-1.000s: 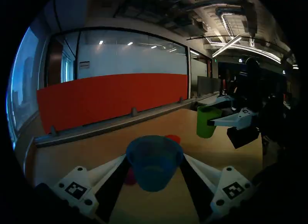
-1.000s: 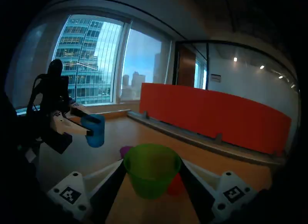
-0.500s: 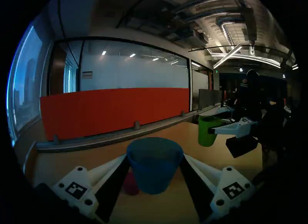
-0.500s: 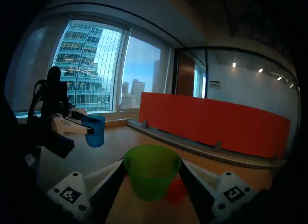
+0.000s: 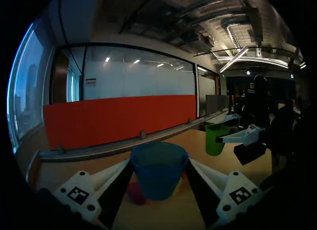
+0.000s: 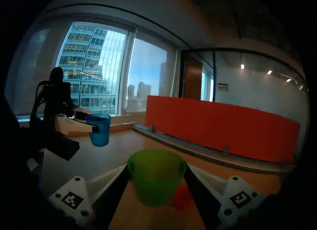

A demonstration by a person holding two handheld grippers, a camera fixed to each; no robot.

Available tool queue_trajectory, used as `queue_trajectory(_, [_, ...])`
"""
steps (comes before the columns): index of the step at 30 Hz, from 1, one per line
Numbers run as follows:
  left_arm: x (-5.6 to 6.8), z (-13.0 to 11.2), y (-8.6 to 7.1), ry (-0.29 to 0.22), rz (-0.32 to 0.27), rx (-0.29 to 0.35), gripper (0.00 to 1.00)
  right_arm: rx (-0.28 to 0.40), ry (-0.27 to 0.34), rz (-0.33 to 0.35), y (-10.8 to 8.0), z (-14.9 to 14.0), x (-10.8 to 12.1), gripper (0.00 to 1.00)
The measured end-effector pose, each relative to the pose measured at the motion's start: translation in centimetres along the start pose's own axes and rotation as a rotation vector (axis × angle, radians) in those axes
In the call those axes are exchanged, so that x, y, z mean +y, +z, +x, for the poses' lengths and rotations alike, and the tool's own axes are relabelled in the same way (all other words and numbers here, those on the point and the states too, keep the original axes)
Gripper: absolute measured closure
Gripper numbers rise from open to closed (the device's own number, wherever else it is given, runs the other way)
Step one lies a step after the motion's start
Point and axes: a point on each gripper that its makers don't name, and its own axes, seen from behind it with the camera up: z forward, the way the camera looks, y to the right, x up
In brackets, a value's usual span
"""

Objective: Pour water

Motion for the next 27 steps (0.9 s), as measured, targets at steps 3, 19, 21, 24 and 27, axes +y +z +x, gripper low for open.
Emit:
queue_trajectory(3, [-0.1, 0.4, 0.1, 0.014, 0.001, 0.004, 0.14, 0.002, 0.003, 0.01, 0.1, -0.1, -0.3, 0.07])
queue_trajectory(19, [-0.6, 3.7, 0.2, 0.203, 0.037, 0.034, 0.14, 0.0, 0.006, 0.089, 1.0, -0.6, -3.2, 0.07])
queue_trajectory(21, [-0.4, 4.1, 0.3, 0.226, 0.039, 0.036, 0.14, -0.001, 0.006, 0.099, 1.2, -0.7, -3.6, 0.07])
queue_trajectory(24, [-0.2, 4.6, 0.5, 0.264, 0.04, 0.04, 0.14, 0.001, 0.006, 0.114, 1.4, -0.7, -4.2, 0.07])
queue_trajectory(27, [-0.1, 5.0, 0.7, 0.301, 0.044, 0.038, 0.14, 0.0, 0.006, 0.132, 1.5, -0.9, -4.9, 0.08])
